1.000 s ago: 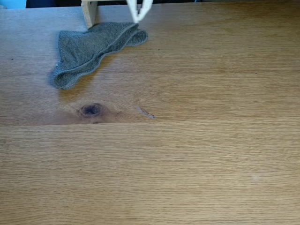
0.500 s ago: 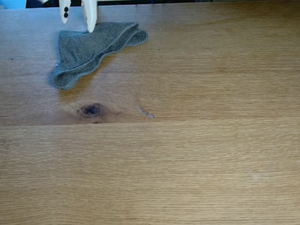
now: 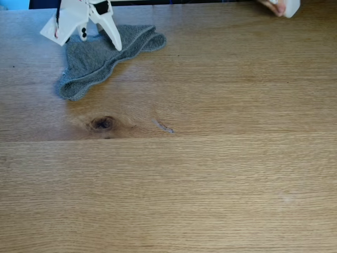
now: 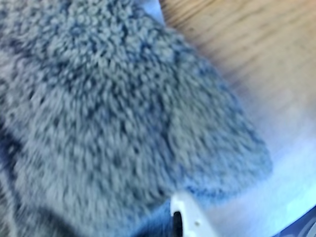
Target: Clean the area in front of the robot
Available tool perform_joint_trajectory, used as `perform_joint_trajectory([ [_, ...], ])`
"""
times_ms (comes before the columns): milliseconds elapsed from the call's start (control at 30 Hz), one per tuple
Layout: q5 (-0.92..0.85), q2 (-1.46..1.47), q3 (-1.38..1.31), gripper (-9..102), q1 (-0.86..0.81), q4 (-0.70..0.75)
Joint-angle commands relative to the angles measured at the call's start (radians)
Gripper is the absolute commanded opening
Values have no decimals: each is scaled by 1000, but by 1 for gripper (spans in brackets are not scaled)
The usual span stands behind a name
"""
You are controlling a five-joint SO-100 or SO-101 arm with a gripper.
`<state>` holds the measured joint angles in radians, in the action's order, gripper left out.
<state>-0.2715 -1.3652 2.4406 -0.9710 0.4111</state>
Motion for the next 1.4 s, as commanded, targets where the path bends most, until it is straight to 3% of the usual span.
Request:
perform_joint_trajectory([
  [0,-41,72,-74,44,-17,-121],
  [133,-67,149,-74,40,-26,-202],
  [433,-89,186,-74,13,-2,-239],
  [767,-23,17,-72,5,112,-176],
  [1133,87,-469,-57,0,505,-97],
  [1367,250,-721,-57,0,781,186],
])
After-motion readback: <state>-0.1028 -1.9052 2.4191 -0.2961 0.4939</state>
